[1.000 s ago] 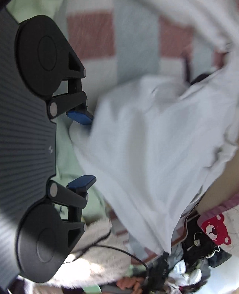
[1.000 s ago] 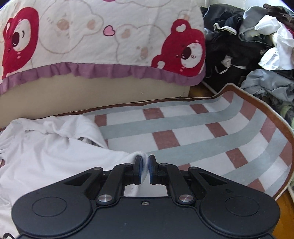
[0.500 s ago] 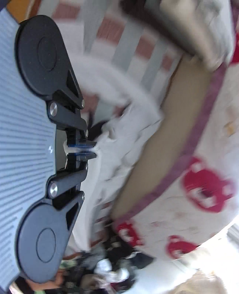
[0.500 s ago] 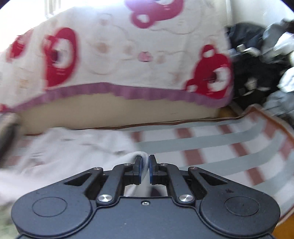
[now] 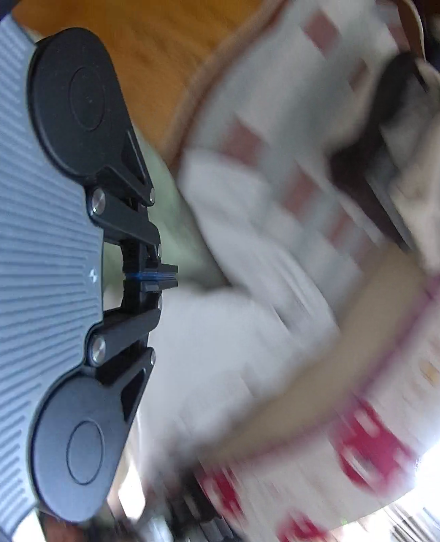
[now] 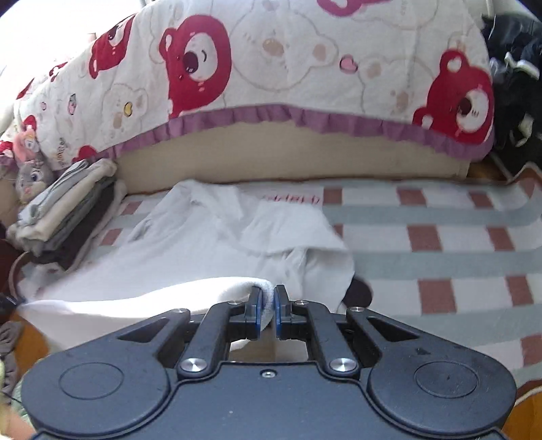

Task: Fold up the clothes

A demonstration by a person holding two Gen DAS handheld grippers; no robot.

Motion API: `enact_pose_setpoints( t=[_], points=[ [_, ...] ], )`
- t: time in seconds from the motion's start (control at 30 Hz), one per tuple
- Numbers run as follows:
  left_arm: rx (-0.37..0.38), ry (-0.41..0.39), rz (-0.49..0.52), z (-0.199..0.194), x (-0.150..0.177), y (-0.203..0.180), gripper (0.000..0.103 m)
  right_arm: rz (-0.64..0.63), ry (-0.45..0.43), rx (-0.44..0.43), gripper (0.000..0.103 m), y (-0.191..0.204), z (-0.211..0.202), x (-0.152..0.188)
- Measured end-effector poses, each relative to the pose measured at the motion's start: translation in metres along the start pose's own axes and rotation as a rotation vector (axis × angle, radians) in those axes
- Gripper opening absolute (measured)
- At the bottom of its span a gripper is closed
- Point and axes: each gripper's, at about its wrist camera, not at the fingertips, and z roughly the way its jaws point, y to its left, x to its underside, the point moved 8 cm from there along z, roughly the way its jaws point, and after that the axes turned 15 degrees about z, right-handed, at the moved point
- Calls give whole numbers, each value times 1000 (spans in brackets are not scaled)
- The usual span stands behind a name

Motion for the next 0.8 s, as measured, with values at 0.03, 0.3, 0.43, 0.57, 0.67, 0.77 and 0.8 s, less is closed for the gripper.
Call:
enact_pose_setpoints(
  t=[0.03, 0.3, 0.43, 0.57, 0.67, 0.77, 0.8],
  points=[
    [-48, 43, 15, 8, 8, 5, 0, 3, 32, 0, 8, -1, 2, 6],
    [-104, 91, 171, 33, -6, -24, 1, -118, 266, -28, 18, 22, 19, 55],
    [-82, 68, 338, 44, -41, -72, 19, -228, 216, -166, 54, 52, -1, 43],
    [-57, 2, 504, 49, -85, -131, 42, -251, 56, -345, 58, 74, -10, 3],
    [-40, -78, 606, 50, -120, -174, 64, -259, 19, -334, 58, 87, 34, -38],
    [22, 17, 795, 60, -143, -223, 64, -345, 36, -253, 58, 100, 113, -70],
    [42, 70, 864, 64, -147, -237, 64, -361, 42, -194, 57, 102, 144, -79]
  ],
)
